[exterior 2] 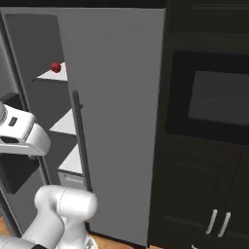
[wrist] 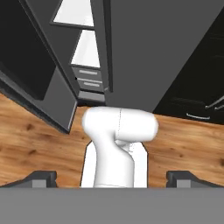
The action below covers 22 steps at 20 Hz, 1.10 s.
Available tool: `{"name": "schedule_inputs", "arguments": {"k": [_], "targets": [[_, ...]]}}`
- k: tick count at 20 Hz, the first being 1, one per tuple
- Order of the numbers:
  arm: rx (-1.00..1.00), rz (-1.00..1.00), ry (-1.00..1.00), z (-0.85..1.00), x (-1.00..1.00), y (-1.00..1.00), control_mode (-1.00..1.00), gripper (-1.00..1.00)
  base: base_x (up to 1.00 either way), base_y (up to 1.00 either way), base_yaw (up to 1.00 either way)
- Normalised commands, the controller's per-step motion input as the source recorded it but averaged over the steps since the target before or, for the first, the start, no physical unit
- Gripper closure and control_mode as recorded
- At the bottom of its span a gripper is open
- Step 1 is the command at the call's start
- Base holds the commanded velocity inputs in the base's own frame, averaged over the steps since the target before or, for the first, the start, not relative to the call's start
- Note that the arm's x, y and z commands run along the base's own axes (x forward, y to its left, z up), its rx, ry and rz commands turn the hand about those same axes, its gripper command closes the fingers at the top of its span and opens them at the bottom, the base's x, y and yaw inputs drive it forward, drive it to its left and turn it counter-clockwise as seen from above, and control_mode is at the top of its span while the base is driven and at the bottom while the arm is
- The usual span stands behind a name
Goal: Take the bell pepper, bell pepper, and orange from the freezer and place them in the bowl on the counter.
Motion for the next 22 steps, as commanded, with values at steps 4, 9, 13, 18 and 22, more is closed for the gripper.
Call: {"name": "schedule_inputs", "arguments": {"k": [4, 9, 13, 18, 22], "targets": [[0.00, 0.00, 0.00, 0.00, 0.00, 0.00, 1.00, -1.00, 0.59, -0.28, -0.02], [0.00, 0.00, 0.00, 0.00, 0.00, 0.00, 1.00, -1.00, 0.44, 0.00, -0.12], [0.00, 0.00, 0.00, 0.00, 0.00, 0.00, 1.00, -1.00, 0.38, 0.07, -0.12], [0.00, 0.00, 0.00, 0.00, 0.00, 0.00, 1.00, -1.00, 0.39, 0.24, -0.09], [0.00, 0.00, 0.00, 0.00, 0.00, 0.00, 1.00, -1.00, 0.43, 0.37, -0.11]]}}
